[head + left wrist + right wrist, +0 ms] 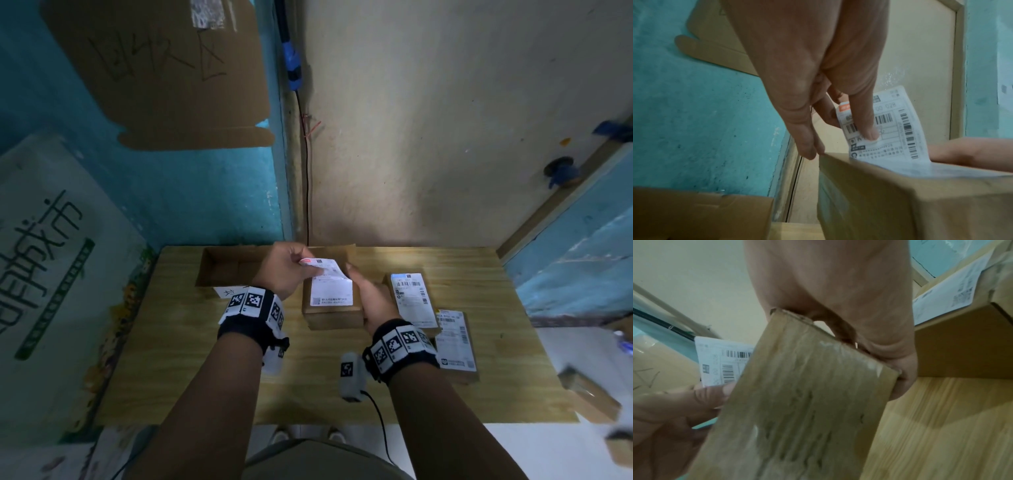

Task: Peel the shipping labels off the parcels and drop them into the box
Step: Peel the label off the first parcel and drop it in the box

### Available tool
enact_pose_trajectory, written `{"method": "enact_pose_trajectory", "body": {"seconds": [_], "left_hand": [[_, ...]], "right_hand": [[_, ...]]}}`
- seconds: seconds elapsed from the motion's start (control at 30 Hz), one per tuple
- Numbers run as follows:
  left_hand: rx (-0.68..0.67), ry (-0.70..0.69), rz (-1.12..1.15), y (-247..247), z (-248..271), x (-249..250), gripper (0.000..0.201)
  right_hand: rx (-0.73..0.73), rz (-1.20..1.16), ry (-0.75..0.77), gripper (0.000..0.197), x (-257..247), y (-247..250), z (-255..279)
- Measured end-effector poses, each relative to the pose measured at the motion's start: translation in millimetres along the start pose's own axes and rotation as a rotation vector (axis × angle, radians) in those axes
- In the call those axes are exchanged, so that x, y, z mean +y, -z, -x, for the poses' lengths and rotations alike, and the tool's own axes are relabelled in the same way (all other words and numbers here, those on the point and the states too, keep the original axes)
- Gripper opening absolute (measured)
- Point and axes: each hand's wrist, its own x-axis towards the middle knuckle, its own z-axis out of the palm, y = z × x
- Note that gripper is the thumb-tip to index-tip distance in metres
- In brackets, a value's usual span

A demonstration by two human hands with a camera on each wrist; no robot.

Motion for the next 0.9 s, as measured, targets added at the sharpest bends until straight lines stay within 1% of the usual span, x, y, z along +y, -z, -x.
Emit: {"method": "enact_pose_trajectory", "body": {"seconds": [0.1, 0.17, 0.27, 0.37, 0.4, 0.47, 0.5, 0.53, 0.57, 0.67, 0.73, 0.8, 0.83, 0.9], "left_hand": [[-0.015, -0.001, 0.025, 3.7, 0.5, -0.4, 0.017], [-0.018, 0.006, 0.049, 6.9, -0.4, -1.1, 0.017], [-0.023, 0.012, 0.055, 9.9, 0.6, -1.0, 0.014], [0.008, -0.008, 0.077, 9.9, 3.1, 0.2, 0.015], [0.027, -0.017, 0.084, 11.0, 3.8, 1.1, 0.014], [0.078, -0.028, 0.081, 15.6, 2.7, 2.3, 0.013], [0.11, -0.036, 0.082, 18.6, 1.2, 2.3, 0.013], [0.138, -0.045, 0.082, 21.5, -0.3, 2.3, 0.012], [0.155, -0.054, 0.075, 23.4, -2.2, 1.6, 0.012], [0.151, -0.054, 0.045, 22.0, -5.1, -2.4, 0.013], [0.147, -0.05, 0.034, 18.7, -6.3, -7.0, 0.014], [0.147, -0.037, 0.036, 17.2, -6.7, -10.4, 0.014], [0.148, -0.026, 0.038, 17.1, -7.1, -12.1, 0.014], [0.153, -0.004, 0.039, 17.7, -8.2, -16.1, 0.017]], "right_hand": [[0.118, -0.009, 0.011, 0.095, 5.2, 0.5, -8.2], [0.126, -0.018, -0.027, 0.111, 11.9, 3.0, -17.8], [0.145, -0.008, -0.042, 0.12, 20.2, 6.0, -31.8], [0.179, -0.005, -0.007, 0.119, 14.6, 4.2, -16.9], [0.19, -0.014, -0.003, 0.116, 12.4, 4.8, -10.5], [0.191, -0.046, -0.048, 0.103, 13.7, 7.5, -2.6], [0.167, -0.061, -0.067, 0.097, 15.5, 9.3, 0.1], [0.139, -0.068, -0.076, 0.096, 17.4, 10.3, 1.4], [0.12, -0.062, -0.084, 0.102, 19.4, 10.8, 0.8], [0.117, -0.046, -0.1, 0.128, 27.0, 10.0, -11.5], [0.122, -0.051, -0.093, 0.132, 28.6, 8.4, -18.4], [0.12, -0.041, -0.083, 0.124, 25.7, 6.5, -15.6], [0.114, -0.034, -0.077, 0.117, 22.2, 4.9, -8.4], [0.106, -0.009, -0.071, 0.092, 21.6, 4.8, -0.5]]}}
